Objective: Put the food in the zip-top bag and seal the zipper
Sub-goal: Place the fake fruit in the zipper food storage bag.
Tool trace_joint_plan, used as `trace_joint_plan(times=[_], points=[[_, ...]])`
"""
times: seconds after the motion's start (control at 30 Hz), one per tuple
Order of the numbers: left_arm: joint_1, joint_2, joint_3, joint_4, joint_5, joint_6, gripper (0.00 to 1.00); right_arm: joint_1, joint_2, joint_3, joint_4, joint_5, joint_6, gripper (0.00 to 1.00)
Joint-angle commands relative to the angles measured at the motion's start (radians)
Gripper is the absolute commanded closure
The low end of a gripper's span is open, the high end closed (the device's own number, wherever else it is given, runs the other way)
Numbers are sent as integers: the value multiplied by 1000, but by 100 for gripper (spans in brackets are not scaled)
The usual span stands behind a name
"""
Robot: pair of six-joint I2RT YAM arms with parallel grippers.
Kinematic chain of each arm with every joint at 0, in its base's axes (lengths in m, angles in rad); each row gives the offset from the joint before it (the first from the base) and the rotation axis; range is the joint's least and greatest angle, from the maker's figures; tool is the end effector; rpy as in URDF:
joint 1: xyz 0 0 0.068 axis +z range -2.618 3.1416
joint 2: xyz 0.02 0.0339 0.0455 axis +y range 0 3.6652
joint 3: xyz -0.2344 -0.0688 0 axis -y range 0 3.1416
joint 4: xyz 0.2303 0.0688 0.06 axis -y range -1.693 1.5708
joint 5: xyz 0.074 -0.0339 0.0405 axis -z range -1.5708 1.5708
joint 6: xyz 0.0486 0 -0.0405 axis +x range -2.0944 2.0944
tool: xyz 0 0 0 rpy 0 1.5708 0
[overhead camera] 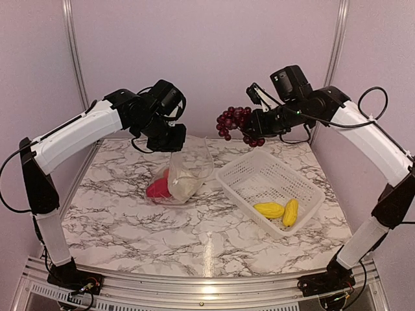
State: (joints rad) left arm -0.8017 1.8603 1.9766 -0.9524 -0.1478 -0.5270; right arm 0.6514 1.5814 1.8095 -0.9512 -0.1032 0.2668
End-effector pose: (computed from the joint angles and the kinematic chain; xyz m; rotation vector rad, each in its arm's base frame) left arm 0.2767 -0.2756 0.3339 0.2653 2.4275 -0.4368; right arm 0.2554 0.2010 0.3775 -0.5052 2.3069 0.5814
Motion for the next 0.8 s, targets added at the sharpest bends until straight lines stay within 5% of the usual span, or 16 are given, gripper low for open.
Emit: trace_joint_plan(times=[0.0, 0.57, 0.77], points=[[9, 10, 15, 38, 28, -30, 100, 81, 54, 92, -6, -51, 57, 87], [26, -18, 14, 80, 53, -72, 100, 163, 257, 227, -91, -154, 133, 85], [27, -14, 5, 86, 67, -75, 100, 149, 317, 269, -50, -328, 227, 81]])
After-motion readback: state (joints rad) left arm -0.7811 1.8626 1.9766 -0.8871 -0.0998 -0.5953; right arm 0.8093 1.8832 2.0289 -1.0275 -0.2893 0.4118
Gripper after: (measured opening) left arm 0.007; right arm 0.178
